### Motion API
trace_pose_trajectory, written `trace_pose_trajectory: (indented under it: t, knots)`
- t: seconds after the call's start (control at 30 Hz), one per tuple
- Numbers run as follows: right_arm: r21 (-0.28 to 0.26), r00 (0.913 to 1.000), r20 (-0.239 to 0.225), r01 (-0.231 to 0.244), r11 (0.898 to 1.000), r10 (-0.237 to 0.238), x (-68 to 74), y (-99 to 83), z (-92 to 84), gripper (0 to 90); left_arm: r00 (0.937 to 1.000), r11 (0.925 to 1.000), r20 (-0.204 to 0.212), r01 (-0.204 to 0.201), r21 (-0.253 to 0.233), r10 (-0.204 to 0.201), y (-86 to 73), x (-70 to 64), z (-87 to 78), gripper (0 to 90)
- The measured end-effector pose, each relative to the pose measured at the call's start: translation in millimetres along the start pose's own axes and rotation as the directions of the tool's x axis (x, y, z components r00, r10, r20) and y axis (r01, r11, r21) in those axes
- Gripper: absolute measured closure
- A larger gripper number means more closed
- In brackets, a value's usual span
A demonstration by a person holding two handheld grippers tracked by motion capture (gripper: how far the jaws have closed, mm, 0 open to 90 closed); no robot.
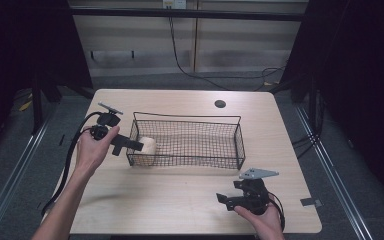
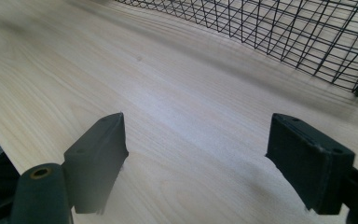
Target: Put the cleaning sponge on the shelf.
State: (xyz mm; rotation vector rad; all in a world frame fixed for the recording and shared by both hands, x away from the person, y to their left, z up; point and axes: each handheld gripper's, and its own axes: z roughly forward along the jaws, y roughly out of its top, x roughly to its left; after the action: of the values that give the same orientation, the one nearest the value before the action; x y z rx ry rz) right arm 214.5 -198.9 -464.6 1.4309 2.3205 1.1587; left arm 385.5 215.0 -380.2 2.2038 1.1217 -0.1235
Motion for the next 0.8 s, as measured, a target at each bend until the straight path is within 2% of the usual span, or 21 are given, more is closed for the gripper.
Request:
trace_pose_trajectory:
  t: [0.1, 0.13, 0.17, 0.27, 0.37, 0.43, 0.47, 0.5, 0.6, 0.63, 0.7, 0.8]
  knots:
    - [0.0, 1.0, 0.003, -0.005, 1.0, 0.005, 0.0, -0.1, -0.5, 19.4, 0.9996, 0.9981, 0.021, 0.018, -0.059, -0.017, -11.7, 3.0, -2.9, 19.4]
    - [0.0, 1.0, 0.002, -0.004, 1.0, 0.004, -0.4, -0.1, -0.5, 19.4, 0.9996, 0.9981, 0.021, 0.018, -0.059, -0.017, -11.7, 3.0, -2.9, 19.4]
    - [0.0, 1.0, 0.003, -0.003, 1.0, 0.003, -0.8, 0.0, -0.4, 19.4, 1.0, 0.9982, 0.003, -0.005, -0.059, 0.005, -17.9, 2.5, -4.7, 19.4]
    - [0.0, 1.0, 0.004, -0.005, 1.0, 0.005, -0.6, 0.1, -0.4, 19.4, 0.9999, 0.9966, -0.006, -0.014, -0.081, 0.014, -24.4, 0.1, -6.0, 19.4]
    - [-0.001, 1.0, 0.006, -0.003, 1.0, 0.003, -0.3, 0.0, -0.5, 19.4, 0.9988, 0.9892, -0.029, -0.043, -0.14, 0.039, -35.0, -6.7, -13.8, 19.8]
    - [-0.001, 1.0, 0.007, -0.004, 1.0, 0.004, -0.3, 0.0, -0.8, 19.4, 0.9987, 0.9871, -0.023, -0.048, -0.153, 0.045, -38.1, -8.7, -15.5, 19.8]
    - [0.0, 0.9999, 0.008, -0.007, 1.0, 0.007, -0.4, -0.2, -1.3, 19.4, 0.9979, 0.9857, -0.008, -0.065, -0.156, 0.064, -44.8, -12.7, -18.3, 19.8]
    - [0.0, 0.9999, 0.008, -0.008, 1.0, 0.008, -0.6, -0.3, -1.3, 19.4, 0.9979, 0.9826, -0.002, -0.064, -0.175, 0.064, -49.2, -14.1, -19.0, 19.8]
    - [-0.002, 0.9999, 0.01, -0.006, 1.0, 0.006, -1.1, -0.2, -1.4, 19.4, 0.999, 0.9847, 0.006, -0.043, -0.169, 0.044, -57.4, -14.2, -19.2, 20.4]
    - [-0.001, 0.9999, 0.01, -0.007, 1.0, 0.007, -1.1, -0.2, -1.3, 19.4, 0.9985, 0.9844, -0.031, -0.049, -0.169, 0.044, -64.5, -13.1, -18.6, 20.7]
    - [0.0, 0.9999, 0.012, -0.008, 1.0, 0.008, -0.7, -0.2, -1.3, 19.4, 0.9994, 0.9818, 0.007, -0.031, -0.187, 0.033, -72.7, -11.9, -18.9, 20.7]
    - [0.001, 0.9999, 0.013, -0.009, 1.0, 0.009, -0.5, -0.5, -1.8, 19.4, 0.9991, 0.9817, 0.004, -0.04, -0.186, 0.042, -81.2, -13.1, -19.6, 20.7]
